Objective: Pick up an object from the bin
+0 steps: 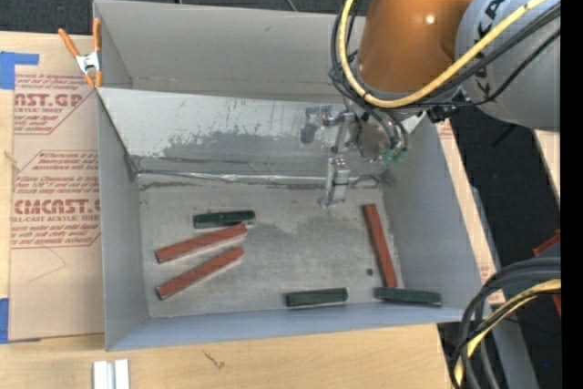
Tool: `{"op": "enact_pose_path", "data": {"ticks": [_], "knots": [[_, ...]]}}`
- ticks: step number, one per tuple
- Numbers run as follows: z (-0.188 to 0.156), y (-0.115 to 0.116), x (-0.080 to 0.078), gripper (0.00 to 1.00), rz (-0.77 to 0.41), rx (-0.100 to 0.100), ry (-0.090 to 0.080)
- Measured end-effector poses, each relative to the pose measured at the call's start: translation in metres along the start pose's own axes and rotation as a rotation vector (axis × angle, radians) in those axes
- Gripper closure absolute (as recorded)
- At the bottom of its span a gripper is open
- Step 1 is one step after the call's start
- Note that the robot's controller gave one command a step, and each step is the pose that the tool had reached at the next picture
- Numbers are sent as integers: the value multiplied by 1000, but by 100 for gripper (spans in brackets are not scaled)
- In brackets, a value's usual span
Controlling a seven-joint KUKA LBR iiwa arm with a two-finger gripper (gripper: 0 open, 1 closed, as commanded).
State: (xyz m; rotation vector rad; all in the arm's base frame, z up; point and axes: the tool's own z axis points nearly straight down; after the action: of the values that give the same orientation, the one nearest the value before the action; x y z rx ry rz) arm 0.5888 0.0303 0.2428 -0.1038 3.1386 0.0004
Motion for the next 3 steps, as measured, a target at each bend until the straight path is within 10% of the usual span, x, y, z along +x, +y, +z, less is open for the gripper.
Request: {"op": "enact_pose_path", "data": {"ticks": [2,3], "knots": [[127,74,44,0,-99,-1,-2],[149,88,40,0,-236,-1,3]]}}
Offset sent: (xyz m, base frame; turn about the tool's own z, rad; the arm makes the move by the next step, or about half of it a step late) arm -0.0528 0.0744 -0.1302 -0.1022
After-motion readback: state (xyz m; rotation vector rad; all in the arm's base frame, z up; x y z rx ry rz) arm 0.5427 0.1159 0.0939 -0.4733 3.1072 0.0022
